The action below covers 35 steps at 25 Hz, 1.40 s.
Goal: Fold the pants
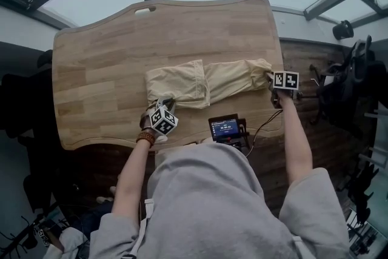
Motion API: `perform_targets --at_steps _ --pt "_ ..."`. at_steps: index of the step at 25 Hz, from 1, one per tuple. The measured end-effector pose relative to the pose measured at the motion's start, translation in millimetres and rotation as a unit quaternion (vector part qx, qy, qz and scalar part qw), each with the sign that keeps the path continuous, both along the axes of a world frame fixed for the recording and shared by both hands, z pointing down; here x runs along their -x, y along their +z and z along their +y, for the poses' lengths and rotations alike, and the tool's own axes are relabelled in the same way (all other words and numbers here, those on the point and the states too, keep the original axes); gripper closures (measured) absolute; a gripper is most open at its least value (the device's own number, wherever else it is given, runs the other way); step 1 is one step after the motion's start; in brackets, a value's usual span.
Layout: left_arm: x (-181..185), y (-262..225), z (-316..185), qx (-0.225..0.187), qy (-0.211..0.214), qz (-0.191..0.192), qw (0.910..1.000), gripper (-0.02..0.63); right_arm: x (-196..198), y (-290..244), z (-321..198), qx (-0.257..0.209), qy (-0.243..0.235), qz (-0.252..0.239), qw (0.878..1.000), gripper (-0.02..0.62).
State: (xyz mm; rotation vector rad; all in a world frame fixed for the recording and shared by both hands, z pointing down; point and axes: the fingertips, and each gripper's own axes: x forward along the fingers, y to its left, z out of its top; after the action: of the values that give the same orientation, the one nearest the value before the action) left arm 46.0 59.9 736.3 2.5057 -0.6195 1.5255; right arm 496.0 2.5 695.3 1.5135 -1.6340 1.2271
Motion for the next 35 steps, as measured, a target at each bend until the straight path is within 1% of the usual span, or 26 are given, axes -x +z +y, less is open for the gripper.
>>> perform_targets --at_steps 1,3,4,6,8,9,10,12,13,14,16,19,20,23,25,27,28,29,32,33,35 --pt "0 6 7 0.021 0.008 -0.005 0.9997 0.569 0 0 1 0.001 0.000 0.000 1.000 0.522" --pt "3 8 16 0.059 0.012 0.000 0.9982 0.569 0 -1 1 0.002 -0.002 0.000 1.000 0.522" --pt "4 2 16 0.067 0.009 0.010 0.9977 0.569 1 -1 1 0.003 -0.005 0.001 1.000 0.522" --pt "3 -18 7 0.059 -0.006 0.037 0.9976 0.561 1 -3 1 0.003 -0.010 0.003 1.000 0.522" --pt "-7 -41 -8 0.031 -0.017 0.061 0.9975 0.558 1 -3 -1 0.000 -0.012 0.003 1.000 0.522" --pt "-17 -51 -13 0.013 -0.006 0.064 0.9978 0.558 2 -3 -1 -0.002 -0.013 0.003 1.000 0.522" --pt "-31 -56 -14 -0.004 0.018 0.063 0.9979 0.558 3 -3 -1 -0.003 -0.014 0.003 1.000 0.522" --pt "-64 -55 -8 -0.025 0.081 0.052 0.9951 0.557 3 -3 -1 -0.005 -0.013 0.003 1.000 0.522" --pt "-79 -49 -3 -0.022 0.104 0.047 0.9932 0.551 3 -2 0 -0.005 -0.011 0.002 1.000 0.522" --pt "-91 -41 3 -0.011 0.118 0.043 0.9920 0.538 3 -2 1 -0.004 -0.008 0.001 1.000 0.522" --pt "-105 -21 14 0.017 0.130 0.031 0.9909 0.511 2 -1 1 -0.005 -0.005 -0.001 1.000 0.522" --pt "-109 -4 19 0.037 0.128 0.017 0.9909 0.509 -2 0 1 -0.005 -0.002 -0.004 1.000 0.522" --pt "-109 -5 17 0.037 0.123 0.020 0.9915 0.534 -3 -1 1 -0.005 -0.002 -0.004 1.000 0.522" --pt "-106 -30 8 0.025 0.100 0.052 0.9933 0.571 -3 -2 1 -0.010 -0.004 -0.007 1.000 0.522" --pt "-105 -54 3 0.011 0.086 0.073 0.9936 0.574 -4 -3 1 -0.013 -0.006 -0.006 1.000 0.522" --pt "-107 -71 7 0.006 0.093 0.082 0.9923 0.574 -3 -4 2 -0.016 -0.011 -0.005 1.000 0.522" --pt "-108 -72 13 0.018 0.099 0.082 0.9915 0.574 -3 -4 3 -0.017 -0.012 -0.005 1.000 0.522" --pt "-110 -66 21 0.039 0.105 0.078 0.9907 0.574 -3 -4 3 -0.018 -0.012 -0.006 1.000 0.522" --pt "-110 -27 46 0.106 0.116 0.051 0.9862 0.567 -2 -2 5 -0.015 -0.006 -0.008 1.000 0.522" --pt "-109 -20 51 0.122 0.115 0.051 0.9845 0.552 -1 -2 6 -0.013 -0.005 -0.009 1.000 0.522" --pt "-107 -27 51 0.143 0.102 0.077 0.9815 0.511 1 -4 5 -0.011 -0.011 -0.006 1.000 0.522"
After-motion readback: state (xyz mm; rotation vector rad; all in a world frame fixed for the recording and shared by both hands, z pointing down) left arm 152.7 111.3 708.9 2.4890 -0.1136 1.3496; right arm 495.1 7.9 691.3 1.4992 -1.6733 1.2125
